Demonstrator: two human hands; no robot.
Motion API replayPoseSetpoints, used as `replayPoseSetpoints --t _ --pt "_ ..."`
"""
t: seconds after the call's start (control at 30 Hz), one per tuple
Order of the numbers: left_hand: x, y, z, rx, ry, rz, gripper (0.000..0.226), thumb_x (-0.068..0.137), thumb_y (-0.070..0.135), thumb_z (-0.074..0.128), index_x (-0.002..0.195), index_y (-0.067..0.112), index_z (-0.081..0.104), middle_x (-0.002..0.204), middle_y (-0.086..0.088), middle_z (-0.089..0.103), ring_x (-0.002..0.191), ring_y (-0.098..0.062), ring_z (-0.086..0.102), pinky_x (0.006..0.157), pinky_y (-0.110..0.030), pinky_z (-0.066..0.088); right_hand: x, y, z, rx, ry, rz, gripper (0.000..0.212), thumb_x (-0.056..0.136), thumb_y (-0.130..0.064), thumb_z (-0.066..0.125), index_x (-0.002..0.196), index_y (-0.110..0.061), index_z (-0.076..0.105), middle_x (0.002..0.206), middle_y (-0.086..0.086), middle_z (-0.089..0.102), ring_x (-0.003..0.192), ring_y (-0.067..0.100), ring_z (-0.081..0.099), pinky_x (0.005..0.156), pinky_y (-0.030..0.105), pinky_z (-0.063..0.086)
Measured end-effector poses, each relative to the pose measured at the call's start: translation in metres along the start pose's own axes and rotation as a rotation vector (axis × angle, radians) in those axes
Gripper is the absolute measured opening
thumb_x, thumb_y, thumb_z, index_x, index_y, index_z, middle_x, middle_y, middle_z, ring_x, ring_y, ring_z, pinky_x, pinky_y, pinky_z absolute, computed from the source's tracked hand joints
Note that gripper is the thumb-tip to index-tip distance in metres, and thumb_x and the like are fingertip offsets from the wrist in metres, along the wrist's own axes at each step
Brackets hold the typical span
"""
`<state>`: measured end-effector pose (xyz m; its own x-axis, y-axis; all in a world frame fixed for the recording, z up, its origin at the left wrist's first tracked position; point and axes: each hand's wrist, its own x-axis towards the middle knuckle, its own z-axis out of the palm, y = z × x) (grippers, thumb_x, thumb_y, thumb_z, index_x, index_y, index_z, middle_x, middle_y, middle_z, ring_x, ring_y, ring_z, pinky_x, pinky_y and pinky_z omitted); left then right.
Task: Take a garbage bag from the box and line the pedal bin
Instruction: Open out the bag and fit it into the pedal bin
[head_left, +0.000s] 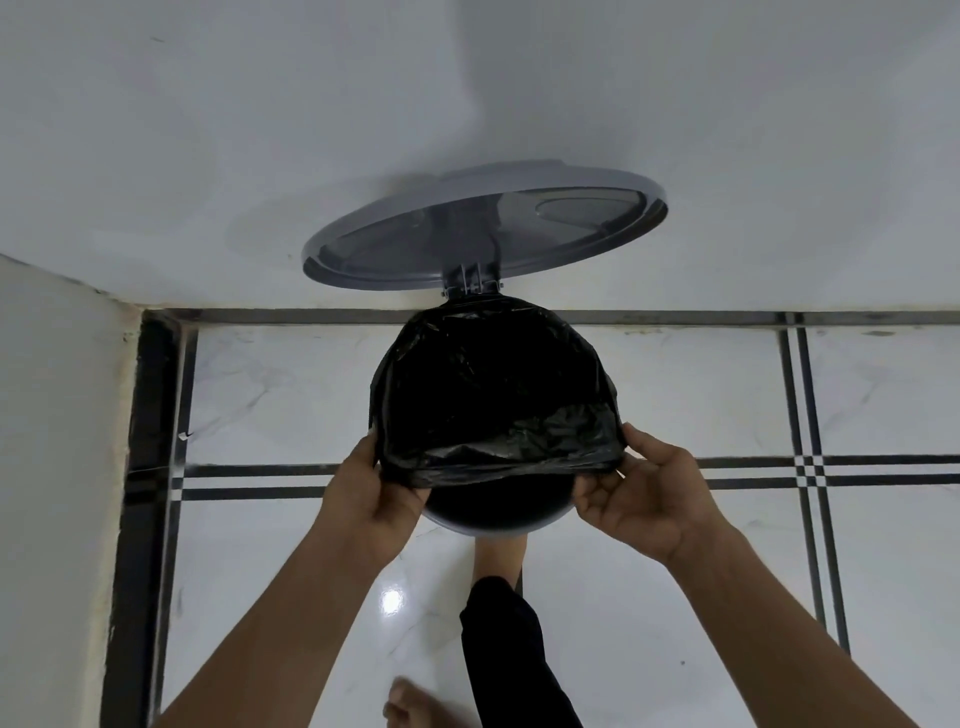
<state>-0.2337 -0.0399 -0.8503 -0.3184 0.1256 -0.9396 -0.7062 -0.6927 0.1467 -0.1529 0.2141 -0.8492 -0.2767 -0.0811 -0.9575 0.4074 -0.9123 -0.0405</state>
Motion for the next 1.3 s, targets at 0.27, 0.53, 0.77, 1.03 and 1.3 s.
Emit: replayPoseSetpoints --t 0.27,0.53,0.77,1.03,1.3 --pt "-0.015 -0.036 -0.003 0.171 -0.076 -0.057 0.039 0.102 0.040 0.057 0.129 0.015 0.066 0.117 -0.010 0.077 0.095 -0.026 0.078 0.070 -0.040 0.064 -0.004 0.036 0.003 0.167 -0.043 -0.044 0.026 0.094 -0.034 0.066 0.101 -0.009 0.071 0.098 0.009 0.073 0.089 0.027 0.069 0.082 0.037 0.055" --pt "-0.013 -0.047 -0.022 -0.033 0.103 0.042 0.032 0.098 0.034 0.064 0.120 0.012 0.071 0.125 -0.011 0.074 0.113 -0.025 0.071 0.086 -0.037 0.059 0.001 0.056 0.004 0.300 0.035 -0.164 0.023 0.101 -0.028 0.059 0.110 -0.012 0.074 0.106 0.011 0.078 0.088 0.031 0.078 0.068 0.043 0.065" --pt "-0.012 -0.058 -0.027 -0.014 0.247 0.036 0.028 0.094 0.033 0.072 0.117 0.018 0.072 0.112 -0.003 0.073 0.103 -0.020 0.068 0.077 -0.038 0.055 0.012 0.060 0.000 0.224 0.186 -0.224 0.033 0.100 -0.033 0.062 0.123 -0.011 0.069 0.117 0.008 0.076 0.102 0.026 0.075 0.080 0.045 0.064" --pt "-0.009 -0.076 -0.033 -0.065 0.200 0.065 0.034 0.102 0.036 0.060 0.129 0.017 0.067 0.122 -0.010 0.074 0.109 -0.028 0.070 0.083 -0.043 0.057 0.019 0.071 -0.010 0.123 0.364 -0.225 0.033 0.097 -0.041 0.064 0.118 -0.016 0.068 0.110 0.002 0.075 0.091 0.018 0.068 0.070 0.034 0.053" --pt "0.006 -0.067 -0.048 0.055 0.226 0.148 0.030 0.105 0.041 0.049 0.126 0.025 0.065 0.121 0.003 0.072 0.110 -0.017 0.064 0.104 -0.038 0.042 0.044 0.072 -0.022 0.156 0.185 -0.120 0.020 0.101 -0.033 0.060 0.108 -0.019 0.073 0.111 0.001 0.069 0.099 0.019 0.060 0.075 0.036 0.050"
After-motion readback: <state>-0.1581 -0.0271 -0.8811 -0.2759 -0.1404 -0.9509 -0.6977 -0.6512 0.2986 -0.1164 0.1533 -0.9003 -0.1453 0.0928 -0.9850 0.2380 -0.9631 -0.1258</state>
